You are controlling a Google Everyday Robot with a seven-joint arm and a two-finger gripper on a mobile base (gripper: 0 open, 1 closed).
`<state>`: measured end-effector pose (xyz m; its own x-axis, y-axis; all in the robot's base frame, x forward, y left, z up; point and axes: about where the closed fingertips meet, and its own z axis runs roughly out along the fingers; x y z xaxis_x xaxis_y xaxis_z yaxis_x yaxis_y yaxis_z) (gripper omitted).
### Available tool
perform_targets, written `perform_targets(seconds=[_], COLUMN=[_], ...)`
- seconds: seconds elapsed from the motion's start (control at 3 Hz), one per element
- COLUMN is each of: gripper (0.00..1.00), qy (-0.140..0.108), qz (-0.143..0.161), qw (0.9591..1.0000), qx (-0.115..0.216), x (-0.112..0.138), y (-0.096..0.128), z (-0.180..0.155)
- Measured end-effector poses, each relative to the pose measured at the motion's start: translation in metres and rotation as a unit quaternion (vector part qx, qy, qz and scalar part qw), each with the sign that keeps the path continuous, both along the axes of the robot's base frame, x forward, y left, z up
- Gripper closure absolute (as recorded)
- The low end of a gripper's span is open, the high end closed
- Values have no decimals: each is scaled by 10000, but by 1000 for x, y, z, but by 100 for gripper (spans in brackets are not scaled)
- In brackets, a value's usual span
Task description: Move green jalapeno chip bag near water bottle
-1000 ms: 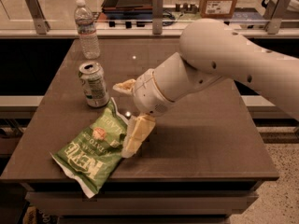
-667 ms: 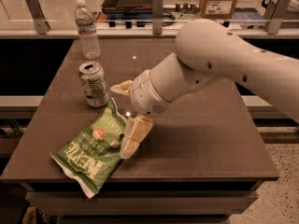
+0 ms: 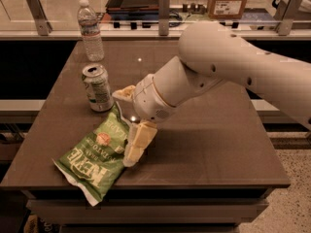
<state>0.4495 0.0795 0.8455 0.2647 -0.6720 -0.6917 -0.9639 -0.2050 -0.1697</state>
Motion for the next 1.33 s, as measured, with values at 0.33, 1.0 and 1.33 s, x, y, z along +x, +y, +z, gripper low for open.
perform_targets(seconds=[0.33, 1.0, 1.33], gripper=[18, 64, 89], qy=[41, 26, 12], qz=[115, 226, 241], qw=[9999, 9997, 9997], qx=[2, 26, 19], x=[-3, -7, -9], y=[4, 9, 10], z=[-4, -5, -4])
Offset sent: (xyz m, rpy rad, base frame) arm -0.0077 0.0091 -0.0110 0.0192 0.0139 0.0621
